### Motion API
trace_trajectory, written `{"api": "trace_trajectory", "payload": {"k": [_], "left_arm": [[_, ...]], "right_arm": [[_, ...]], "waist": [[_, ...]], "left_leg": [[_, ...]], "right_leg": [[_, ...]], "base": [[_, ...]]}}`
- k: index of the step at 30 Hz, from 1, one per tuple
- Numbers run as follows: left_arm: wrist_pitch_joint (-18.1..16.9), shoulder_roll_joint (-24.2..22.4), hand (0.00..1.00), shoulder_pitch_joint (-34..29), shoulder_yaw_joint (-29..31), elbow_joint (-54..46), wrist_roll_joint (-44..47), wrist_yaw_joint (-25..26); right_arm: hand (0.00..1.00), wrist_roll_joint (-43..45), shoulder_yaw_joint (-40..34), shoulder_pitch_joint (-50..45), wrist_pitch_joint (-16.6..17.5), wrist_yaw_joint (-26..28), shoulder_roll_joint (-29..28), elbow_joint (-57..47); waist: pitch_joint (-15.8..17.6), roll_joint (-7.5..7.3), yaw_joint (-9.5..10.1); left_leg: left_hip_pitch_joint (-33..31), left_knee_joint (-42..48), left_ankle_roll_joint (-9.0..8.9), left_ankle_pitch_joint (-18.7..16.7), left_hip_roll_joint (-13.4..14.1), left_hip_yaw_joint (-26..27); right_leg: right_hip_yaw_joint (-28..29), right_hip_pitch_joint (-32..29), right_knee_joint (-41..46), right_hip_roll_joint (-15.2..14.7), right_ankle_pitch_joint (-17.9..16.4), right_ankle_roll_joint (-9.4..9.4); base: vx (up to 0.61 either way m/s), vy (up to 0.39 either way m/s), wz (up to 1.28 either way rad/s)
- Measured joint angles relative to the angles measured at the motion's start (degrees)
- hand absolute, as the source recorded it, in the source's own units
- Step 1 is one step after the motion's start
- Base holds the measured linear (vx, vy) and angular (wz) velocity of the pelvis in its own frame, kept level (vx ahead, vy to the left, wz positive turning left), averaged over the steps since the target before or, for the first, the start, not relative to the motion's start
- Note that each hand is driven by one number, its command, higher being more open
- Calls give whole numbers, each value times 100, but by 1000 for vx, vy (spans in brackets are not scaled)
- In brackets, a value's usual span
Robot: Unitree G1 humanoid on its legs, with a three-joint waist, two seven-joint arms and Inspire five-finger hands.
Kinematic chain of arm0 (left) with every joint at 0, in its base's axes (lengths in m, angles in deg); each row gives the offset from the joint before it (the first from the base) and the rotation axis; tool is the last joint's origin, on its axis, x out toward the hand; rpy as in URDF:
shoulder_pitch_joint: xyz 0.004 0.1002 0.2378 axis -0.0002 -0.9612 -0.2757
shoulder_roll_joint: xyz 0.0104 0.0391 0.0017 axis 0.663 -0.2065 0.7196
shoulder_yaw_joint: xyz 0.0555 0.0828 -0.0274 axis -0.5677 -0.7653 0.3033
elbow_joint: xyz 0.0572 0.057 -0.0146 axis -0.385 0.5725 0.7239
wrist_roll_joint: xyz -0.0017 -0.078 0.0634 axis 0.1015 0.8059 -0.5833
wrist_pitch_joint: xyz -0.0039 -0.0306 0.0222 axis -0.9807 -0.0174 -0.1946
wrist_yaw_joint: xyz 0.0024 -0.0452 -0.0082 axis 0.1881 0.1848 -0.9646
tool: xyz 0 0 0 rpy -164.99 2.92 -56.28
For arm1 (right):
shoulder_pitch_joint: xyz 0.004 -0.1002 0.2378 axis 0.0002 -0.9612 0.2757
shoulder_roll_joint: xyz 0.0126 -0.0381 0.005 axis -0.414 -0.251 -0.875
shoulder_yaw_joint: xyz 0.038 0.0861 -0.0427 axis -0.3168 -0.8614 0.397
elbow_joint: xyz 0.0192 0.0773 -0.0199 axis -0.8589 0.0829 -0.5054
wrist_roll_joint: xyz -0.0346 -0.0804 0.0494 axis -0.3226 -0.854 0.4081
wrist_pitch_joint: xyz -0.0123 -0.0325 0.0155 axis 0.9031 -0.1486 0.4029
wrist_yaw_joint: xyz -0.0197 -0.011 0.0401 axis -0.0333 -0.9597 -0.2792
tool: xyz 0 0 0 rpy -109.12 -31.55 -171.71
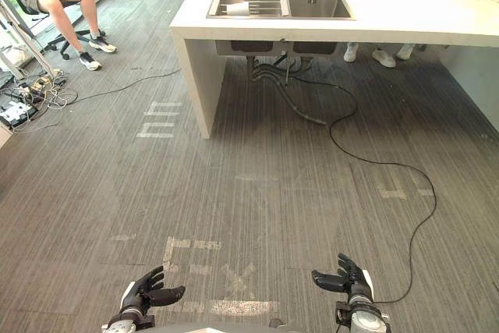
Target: Walk over to the sink, pick up the cup, carry it to the dishwasher, place the cup inside the dishwasher, then close the dishwasher door
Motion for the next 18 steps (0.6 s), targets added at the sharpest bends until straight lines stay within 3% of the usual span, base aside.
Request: {"api": "trace_trajectory", "payload": {"k": [18], "left_arm": [[0, 7, 90, -226, 93, -368, 92, 5]], "right_arm": [[90, 342, -160, -3, -5, -17, 16, 11]], "waist": [[14, -22, -1]], "left_leg": [[30, 18, 34, -1, 72, 171]], "right_leg": [[51, -44, 112, 61, -11, -28]], "base": [[-24, -9, -2]]}}
